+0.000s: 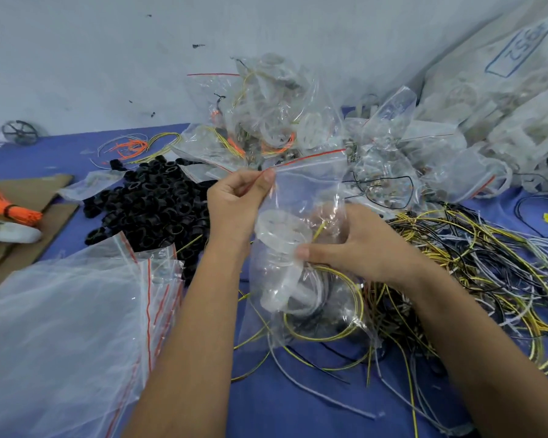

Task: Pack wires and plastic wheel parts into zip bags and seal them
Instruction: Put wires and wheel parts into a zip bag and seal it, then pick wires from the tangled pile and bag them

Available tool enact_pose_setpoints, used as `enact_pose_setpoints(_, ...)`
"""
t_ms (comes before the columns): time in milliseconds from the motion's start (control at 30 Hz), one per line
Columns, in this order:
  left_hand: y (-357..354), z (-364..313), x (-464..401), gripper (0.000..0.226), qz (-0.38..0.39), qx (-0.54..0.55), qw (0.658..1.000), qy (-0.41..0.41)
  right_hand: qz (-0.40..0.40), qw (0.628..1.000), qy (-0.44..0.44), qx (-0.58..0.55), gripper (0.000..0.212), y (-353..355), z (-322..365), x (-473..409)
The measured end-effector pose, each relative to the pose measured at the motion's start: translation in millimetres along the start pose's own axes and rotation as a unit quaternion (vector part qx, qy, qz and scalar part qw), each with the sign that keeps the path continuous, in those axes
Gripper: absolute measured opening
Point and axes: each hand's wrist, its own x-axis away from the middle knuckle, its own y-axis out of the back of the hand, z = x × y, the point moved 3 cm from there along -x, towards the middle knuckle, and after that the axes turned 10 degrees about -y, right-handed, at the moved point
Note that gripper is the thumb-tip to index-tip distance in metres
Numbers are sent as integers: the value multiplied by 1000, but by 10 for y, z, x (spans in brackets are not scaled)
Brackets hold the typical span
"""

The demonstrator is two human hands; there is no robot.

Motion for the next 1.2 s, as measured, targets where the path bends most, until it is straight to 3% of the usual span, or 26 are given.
enact_pose_setpoints(67, 3, -23, -15, 19, 25, -42, 996, 70, -33, 997, -27, -59, 26, 69, -13, -27)
enact_pose_setpoints(167, 49, -46, -16, 59, 127, -83, 958, 244, -105, 980, -59, -156, 1, 213, -5, -125)
enact_pose_setpoints(267, -10, -111, -76, 75, 230, -118, 921, 292, -156, 933, -110, -305, 11, 363, 143, -441)
enact_pose_setpoints(333, -142, -201, -278, 70, 179, -83, 945, 262, -200, 901, -121, -367, 7, 542, 328, -831)
enact_pose_setpoints(400, -277, -301, -565, 58, 60, -9, 975, 215, -226, 882, -92, -403, 11, 768, 588, -1336)
enact_pose_setpoints(467, -412, -389, -813, 51, -27, 65, 980, 188, -212, 850, -65, -478, 8, 951, 862, -1804)
enact_pose_setpoints(533, -510, -429, -969, 48, -68, 76, 980, 172, -181, 818, -63, -543, 7, 1023, 1067, -2113)
enact_pose_setpoints(567, -545, -431, -1021, 45, -77, 73, 980, 169, -168, 819, -75, -543, 14, 1013, 1122, -2202)
enact_pose_setpoints(667, -558, -403, -1072, 39, -91, 64, 981, 159, -174, 871, -122, -444, 30, 817, 1079, -2275)
enact_pose_setpoints(733, -461, -350, -1035, 35, -98, 39, 983, 152, -195, 907, -114, -355, 24, 577, 983, -2121)
enact_pose_setpoints(800, -307, -309, -947, 26, -90, 1, 986, 143, -208, 914, -102, -334, 12, 287, 875, -1837)
enact_pose_setpoints(867, -126, -305, -846, 20, -69, -49, 986, 141, -215, 930, -100, -281, 22, -35, 774, -1548)
enact_pose_setpoints(1000, 422, -425, -641, 19, -80, -140, 980, 119, -132, 983, -98, -77, 22, -841, 745, -1012)
enact_pose_setpoints(1067, 714, -467, -539, 22, -89, -159, 977, 113, -66, 995, -71, 13, 21, -1225, 794, -769)
enact_pose_setpoints(1200, 1225, -481, -321, 30, -139, -164, 969, 122, -40, 980, -42, 189, 54, -1849, 903, -337)
